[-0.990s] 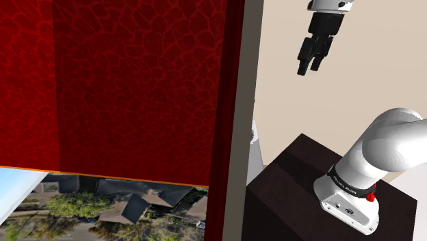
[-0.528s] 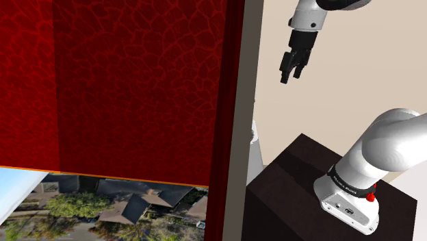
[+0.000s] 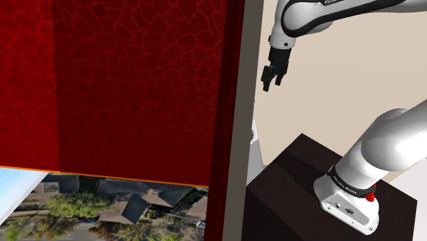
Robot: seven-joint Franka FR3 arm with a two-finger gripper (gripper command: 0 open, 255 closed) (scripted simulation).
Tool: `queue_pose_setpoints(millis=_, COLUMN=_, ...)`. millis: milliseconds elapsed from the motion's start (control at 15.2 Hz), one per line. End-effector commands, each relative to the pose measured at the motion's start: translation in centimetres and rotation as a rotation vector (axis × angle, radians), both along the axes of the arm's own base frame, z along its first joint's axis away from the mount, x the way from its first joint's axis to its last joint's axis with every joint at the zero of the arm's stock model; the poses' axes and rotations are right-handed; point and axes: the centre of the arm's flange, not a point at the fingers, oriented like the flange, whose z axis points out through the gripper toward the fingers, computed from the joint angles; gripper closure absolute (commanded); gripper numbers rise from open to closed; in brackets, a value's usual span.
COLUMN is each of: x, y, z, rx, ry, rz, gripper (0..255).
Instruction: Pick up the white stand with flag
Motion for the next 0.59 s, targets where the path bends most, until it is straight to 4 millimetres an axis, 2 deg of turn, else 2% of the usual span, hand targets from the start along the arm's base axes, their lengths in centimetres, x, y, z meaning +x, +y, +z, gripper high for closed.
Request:
queue_pose_setpoints(millis=0, x=1.6, y=-0.9, z=-1.9, rx=-0.007, ry=-0.002, rz=0.007, gripper=0)
queue_pose_setpoints(millis=528, x=8.7, y=-3.4, z=-9.1, rx=-0.034, ry=-0.003, rz=0.033, gripper=0)
